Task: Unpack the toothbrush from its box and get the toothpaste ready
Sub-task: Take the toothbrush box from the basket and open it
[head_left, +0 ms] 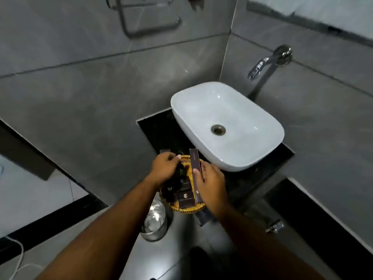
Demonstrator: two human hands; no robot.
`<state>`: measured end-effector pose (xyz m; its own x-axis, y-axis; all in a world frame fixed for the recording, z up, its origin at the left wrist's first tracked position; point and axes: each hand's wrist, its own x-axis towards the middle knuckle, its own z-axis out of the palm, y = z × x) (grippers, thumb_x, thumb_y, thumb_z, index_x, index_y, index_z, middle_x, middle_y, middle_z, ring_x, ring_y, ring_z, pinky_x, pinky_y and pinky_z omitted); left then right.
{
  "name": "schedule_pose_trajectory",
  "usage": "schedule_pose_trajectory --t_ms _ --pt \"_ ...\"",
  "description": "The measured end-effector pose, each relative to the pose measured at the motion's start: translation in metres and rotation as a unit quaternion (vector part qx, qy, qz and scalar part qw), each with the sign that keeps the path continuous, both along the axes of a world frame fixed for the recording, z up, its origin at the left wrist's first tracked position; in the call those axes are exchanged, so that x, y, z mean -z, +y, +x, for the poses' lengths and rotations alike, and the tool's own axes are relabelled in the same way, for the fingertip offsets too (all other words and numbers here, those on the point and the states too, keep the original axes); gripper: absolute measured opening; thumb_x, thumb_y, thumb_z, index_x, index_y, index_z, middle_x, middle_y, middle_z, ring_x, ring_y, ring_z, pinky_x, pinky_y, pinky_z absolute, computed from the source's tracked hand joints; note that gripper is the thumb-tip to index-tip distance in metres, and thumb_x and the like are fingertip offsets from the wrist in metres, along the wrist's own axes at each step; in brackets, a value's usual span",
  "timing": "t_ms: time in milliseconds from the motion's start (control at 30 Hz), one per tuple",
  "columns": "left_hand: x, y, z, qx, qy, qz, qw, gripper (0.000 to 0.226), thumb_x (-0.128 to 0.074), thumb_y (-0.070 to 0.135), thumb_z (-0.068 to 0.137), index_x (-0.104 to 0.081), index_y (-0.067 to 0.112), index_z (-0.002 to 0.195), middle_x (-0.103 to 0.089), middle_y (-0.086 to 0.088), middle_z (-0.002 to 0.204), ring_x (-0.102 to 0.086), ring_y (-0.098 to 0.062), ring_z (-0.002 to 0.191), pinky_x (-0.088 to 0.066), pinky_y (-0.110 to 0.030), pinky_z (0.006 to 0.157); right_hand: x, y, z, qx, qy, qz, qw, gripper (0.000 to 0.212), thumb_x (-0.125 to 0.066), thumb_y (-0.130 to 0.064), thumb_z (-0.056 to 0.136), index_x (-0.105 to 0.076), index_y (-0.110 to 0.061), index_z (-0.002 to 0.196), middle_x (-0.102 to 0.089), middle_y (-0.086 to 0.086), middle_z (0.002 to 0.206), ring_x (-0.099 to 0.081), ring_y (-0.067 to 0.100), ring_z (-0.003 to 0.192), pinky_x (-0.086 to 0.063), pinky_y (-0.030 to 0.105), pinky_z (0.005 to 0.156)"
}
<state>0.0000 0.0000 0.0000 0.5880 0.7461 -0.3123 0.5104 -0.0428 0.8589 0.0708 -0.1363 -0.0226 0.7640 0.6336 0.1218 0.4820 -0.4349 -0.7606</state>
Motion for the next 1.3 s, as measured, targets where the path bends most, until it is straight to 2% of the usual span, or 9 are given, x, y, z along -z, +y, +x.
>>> schedule_pose_trajectory --t_ms 167,367,533,633,733,867,967,1100,1300 --pt "0.022 0.008 0.014 -0.027 0.026 -0.066 0.997 0.021 -0.055 0.021 0.095 -0.069 0.006 0.1 -0.069 -0.019 0.108 -0.064 -0.032 0.103 -0.052 -0.048 0.097 0.032 0.013 0.002 0.017 0.003 -0.163 0.987 0.036 -0.058 -0.027 0.09 -0.054 -0.002 0.117 -0.06 0.015 0.116 -0.057 0.029 0.106 -0.047 0.035 0.087" --pt "0.04 0.015 0.041 -0.041 0.034 -0.098 0.994 0.016 -0.056 0.017 0.094 -0.068 0.006 0.095 -0.068 -0.018 0.098 -0.063 -0.03 0.096 -0.052 -0.048 0.095 0.054 0.033 0.008 0.028 -0.009 -0.227 0.973 0.048 -0.061 -0.025 0.09 -0.044 -0.002 0.129 -0.057 0.015 0.125 -0.058 0.029 0.112 -0.052 0.037 0.092" --pt "0.049 0.019 0.056 -0.058 0.014 -0.138 0.989 0.012 -0.056 0.018 0.094 -0.065 0.013 0.089 -0.071 -0.018 0.104 -0.067 -0.03 0.097 -0.056 -0.043 0.086 0.058 0.047 0.017 0.038 -0.016 -0.227 0.973 0.039 -0.058 -0.015 0.09 -0.048 -0.002 0.125 -0.063 0.017 0.121 -0.063 0.029 0.107 -0.054 0.036 0.091" --pt "0.045 0.022 0.062 -0.083 -0.027 -0.152 0.984 0.016 -0.058 0.02 0.093 -0.066 0.013 0.082 -0.074 -0.022 0.102 -0.071 -0.037 0.098 -0.057 -0.05 0.09 0.053 0.045 0.019 0.029 -0.025 -0.212 0.977 0.042 -0.061 -0.018 0.088 -0.05 -0.002 0.125 -0.065 0.016 0.118 -0.059 0.029 0.111 -0.043 0.041 0.107" --pt "0.03 0.027 0.064 -0.1 -0.071 -0.147 0.982 0.013 -0.062 0.019 0.091 -0.069 0.014 0.08 -0.075 -0.019 0.095 -0.072 -0.034 0.09 -0.057 -0.055 0.089 0.044 0.037 0.016 0.017 -0.017 -0.167 0.986 0.043 -0.062 -0.022 0.086 -0.05 -0.008 0.126 -0.064 0.011 0.119 -0.052 0.028 0.115 -0.041 0.044 0.106" --pt "0.001 0.036 0.057 -0.067 -0.101 -0.08 0.989 0.016 -0.073 0.019 0.082 -0.072 0.015 0.098 -0.075 -0.013 0.098 -0.072 -0.029 0.095 -0.059 -0.045 0.088 0.028 0.028 0.013 0.015 0.026 -0.067 0.997 0.049 -0.063 -0.022 0.085 -0.046 -0.015 0.131 -0.058 0.007 0.121 -0.054 0.023 0.113 -0.051 0.042 0.094" --pt "-0.021 0.041 0.052 -0.035 -0.116 -0.022 0.992 0.005 -0.075 0.02 0.079 -0.075 0.021 0.085 -0.077 -0.005 0.085 -0.072 -0.019 0.083 -0.059 -0.03 0.075 0.014 0.029 0.013 0.026 0.032 -0.025 0.999 0.048 -0.067 -0.022 0.082 -0.049 -0.014 0.126 -0.06 0.007 0.118 -0.058 0.023 0.108 -0.053 0.041 0.091" --pt "-0.048 0.042 0.049 -0.017 -0.128 0.042 0.991 0.011 -0.072 0.019 0.082 -0.075 0.009 0.085 -0.075 -0.01 0.079 -0.066 -0.017 0.07 -0.056 -0.036 0.073 -0.003 0.036 0.012 0.033 0.026 0.001 0.999 0.048 -0.069 -0.022 0.082 -0.048 -0.014 0.124 -0.063 0.008 0.117 -0.061 0.022 0.107 -0.056 0.04 0.087" --pt "-0.06 0.047 0.043 0.019 -0.13 0.2 0.971 0.014 -0.066 0.021 0.086 -0.073 0.015 0.076 -0.067 0.008 0.062 -0.066 -0.018 0.059 -0.054 -0.03 0.06 -0.012 0.038 0.009 0.026 0.008 0.015 1.0 0.045 -0.068 -0.026 0.083 -0.045 -0.021 0.122 -0.064 0.004 0.115 -0.063 0.019 0.103 -0.058 0.038 0.084"
